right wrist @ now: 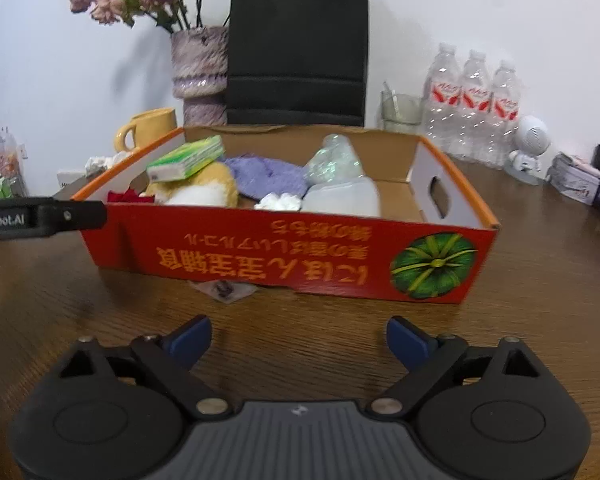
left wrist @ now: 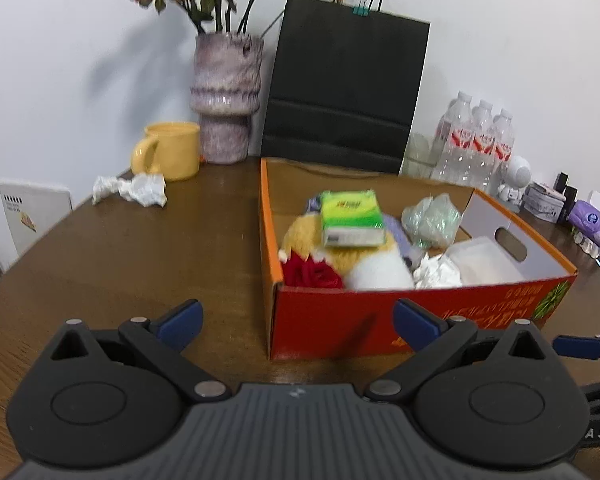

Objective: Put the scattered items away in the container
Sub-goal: 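Grasp the last wrapped candy with the right gripper, then carry the candy into the box and open the right gripper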

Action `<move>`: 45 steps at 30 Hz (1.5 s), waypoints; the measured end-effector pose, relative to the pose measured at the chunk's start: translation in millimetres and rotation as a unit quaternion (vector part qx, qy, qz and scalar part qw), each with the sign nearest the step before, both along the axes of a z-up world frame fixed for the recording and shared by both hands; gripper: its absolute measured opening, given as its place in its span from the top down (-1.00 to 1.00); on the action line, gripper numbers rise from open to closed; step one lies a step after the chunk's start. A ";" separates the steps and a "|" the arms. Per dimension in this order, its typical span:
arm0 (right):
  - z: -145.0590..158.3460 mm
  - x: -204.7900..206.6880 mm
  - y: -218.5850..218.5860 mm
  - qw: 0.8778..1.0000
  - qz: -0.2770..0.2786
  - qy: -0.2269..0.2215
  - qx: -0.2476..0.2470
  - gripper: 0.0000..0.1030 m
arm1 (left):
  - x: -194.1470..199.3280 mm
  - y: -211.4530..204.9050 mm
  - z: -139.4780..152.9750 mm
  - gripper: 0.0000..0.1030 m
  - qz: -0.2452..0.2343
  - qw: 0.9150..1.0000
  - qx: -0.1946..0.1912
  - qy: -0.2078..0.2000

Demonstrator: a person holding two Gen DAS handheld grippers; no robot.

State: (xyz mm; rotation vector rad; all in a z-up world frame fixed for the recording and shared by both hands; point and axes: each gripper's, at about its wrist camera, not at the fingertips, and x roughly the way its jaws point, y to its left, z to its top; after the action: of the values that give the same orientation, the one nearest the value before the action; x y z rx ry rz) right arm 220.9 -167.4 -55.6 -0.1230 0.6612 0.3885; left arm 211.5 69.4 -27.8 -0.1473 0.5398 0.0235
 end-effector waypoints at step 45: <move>38.6 -14.4 -6.9 0.997 0.010 -0.020 0.077 0.61 | -21.9 3.5 -0.4 -1.00 0.000 0.999 -0.031 0.013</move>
State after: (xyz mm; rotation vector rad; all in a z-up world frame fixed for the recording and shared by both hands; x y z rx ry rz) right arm 206.4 -174.3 -16.9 0.0085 0.5889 0.4527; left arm 189.5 72.9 -28.2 -0.2068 0.5659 0.0085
